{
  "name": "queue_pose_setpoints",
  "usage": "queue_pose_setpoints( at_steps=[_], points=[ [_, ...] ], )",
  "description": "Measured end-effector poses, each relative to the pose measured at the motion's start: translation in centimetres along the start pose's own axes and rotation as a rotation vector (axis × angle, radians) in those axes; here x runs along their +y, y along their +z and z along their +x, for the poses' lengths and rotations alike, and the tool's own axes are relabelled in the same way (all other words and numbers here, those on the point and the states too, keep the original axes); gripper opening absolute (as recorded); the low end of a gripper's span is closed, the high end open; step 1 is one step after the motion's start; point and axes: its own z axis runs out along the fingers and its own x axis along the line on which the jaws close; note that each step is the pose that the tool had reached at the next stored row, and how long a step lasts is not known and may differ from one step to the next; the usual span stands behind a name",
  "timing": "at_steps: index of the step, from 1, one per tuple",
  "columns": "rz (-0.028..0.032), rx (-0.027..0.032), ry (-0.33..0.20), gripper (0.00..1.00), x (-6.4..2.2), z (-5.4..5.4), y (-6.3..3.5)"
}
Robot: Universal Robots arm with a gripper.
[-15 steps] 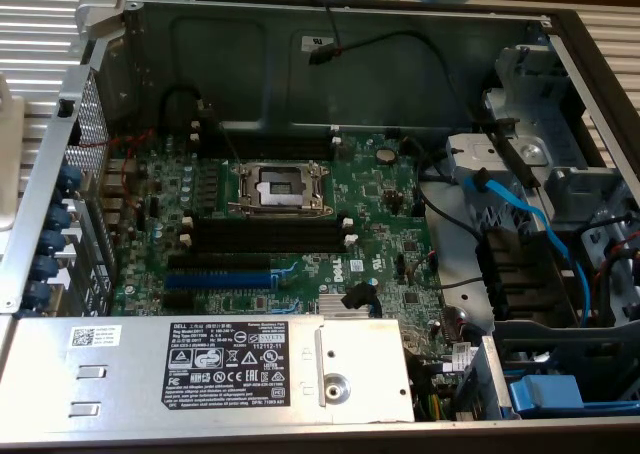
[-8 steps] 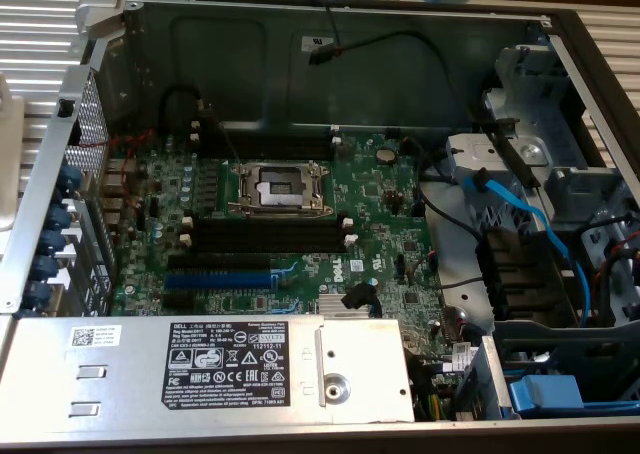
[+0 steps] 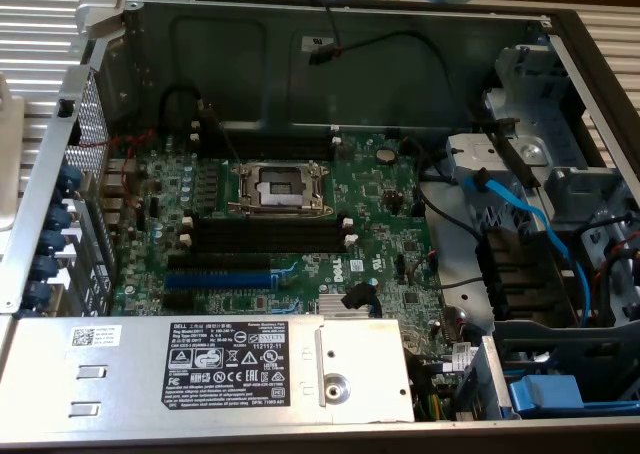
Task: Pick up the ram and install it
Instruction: 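Pick up the ram and move it above insertion slot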
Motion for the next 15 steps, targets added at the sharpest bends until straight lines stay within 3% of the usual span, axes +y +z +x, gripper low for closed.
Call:
queue_pose_setpoints(
  at_steps=[12, 15],
  points=[
    [0.0063, 0.0001, 0.0, 0.13, -5.31, 0.8, 0.11],
    [0.0102, 0.0008, 0.002, 0.13, -5.81, 0.9, 0.12]
  ],
)
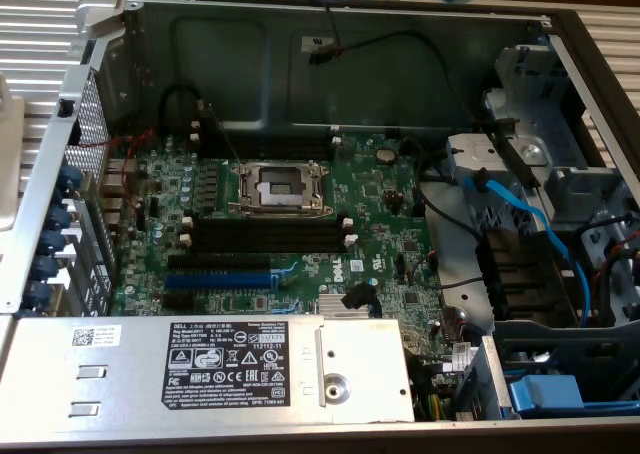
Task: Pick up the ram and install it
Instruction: 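Pick up the ram and move it above insertion slot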
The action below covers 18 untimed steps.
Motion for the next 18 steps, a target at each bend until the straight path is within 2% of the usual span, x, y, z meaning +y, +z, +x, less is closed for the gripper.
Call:
queue_pose_setpoints(
  at_steps=[5, 8, 11, 14, 18],
  points=[
    [0.0064, 0.0017, 0.019, 0.13, -0.29, -0.1, 0.0],
    [0.0067, 0.0021, 0.033, 0.13, -0.43, -0.1, 0.02],
    [0.0044, 0.0019, 0.034, 0.13, -0.68, 0.0, 0.02],
    [0.0038, 0.0018, 0.034, 0.13, -1.47, 0.2, 0.05],
    [0.0039, 0.0018, 0.034, 0.13, -3.09, 0.4, 0.1]
  ],
)
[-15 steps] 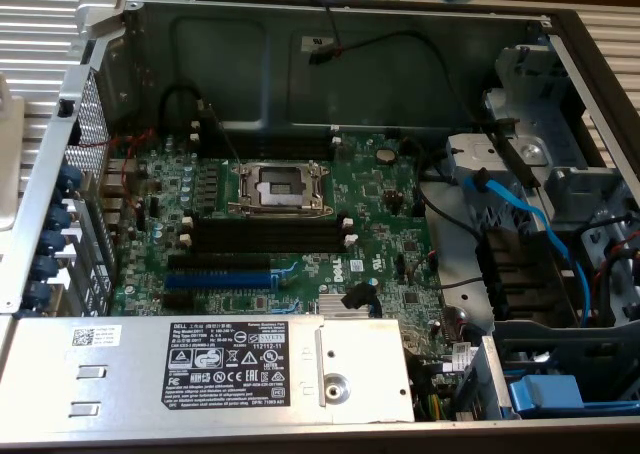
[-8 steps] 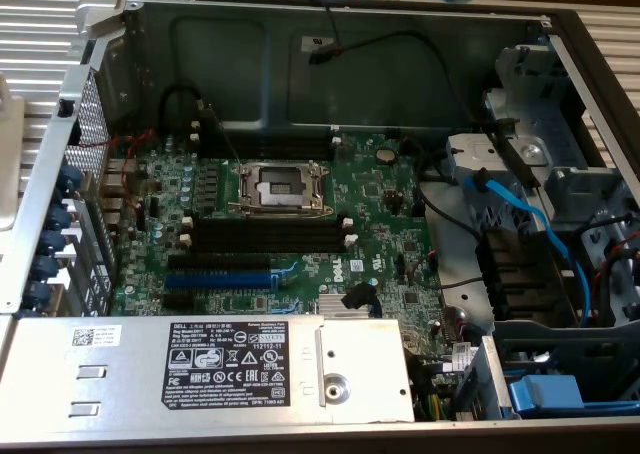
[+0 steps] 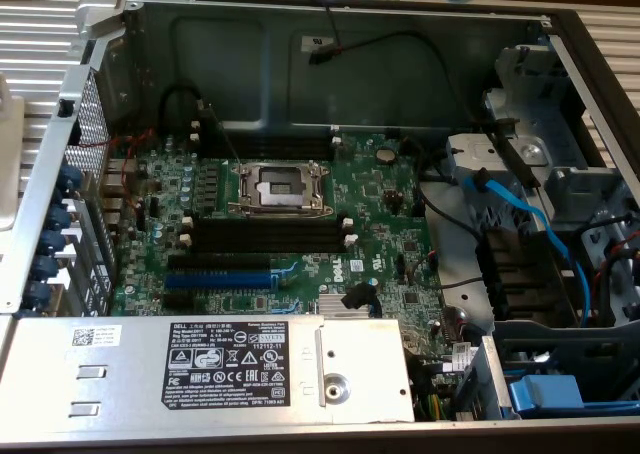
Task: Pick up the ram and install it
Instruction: 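Pick up the ram and move it above insertion slot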
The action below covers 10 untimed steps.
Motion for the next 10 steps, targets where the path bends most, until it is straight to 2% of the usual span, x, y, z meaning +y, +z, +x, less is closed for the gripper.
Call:
queue_pose_setpoints(
  at_steps=[10],
  points=[
    [0.0001, 0.0, 0.0, 0.13, -4.25, 0.5, 0.16]
  ],
)
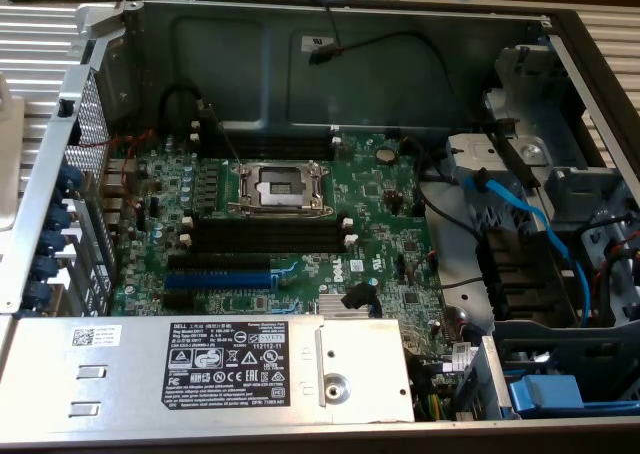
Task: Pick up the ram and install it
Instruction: 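Pick up the ram and move it above insertion slot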
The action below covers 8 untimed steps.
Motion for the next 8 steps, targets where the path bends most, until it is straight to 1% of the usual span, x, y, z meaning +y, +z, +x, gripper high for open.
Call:
queue_pose_setpoints(
  at_steps=[3, 8],
  points=[
    [-0.0002, 0.0001, 0.0, 0.13, -1.36, 0.2, 0.08],
    [-0.0001, 0.0, 0.0, 0.13, -3.61, 0.4, 0.49]
  ],
)
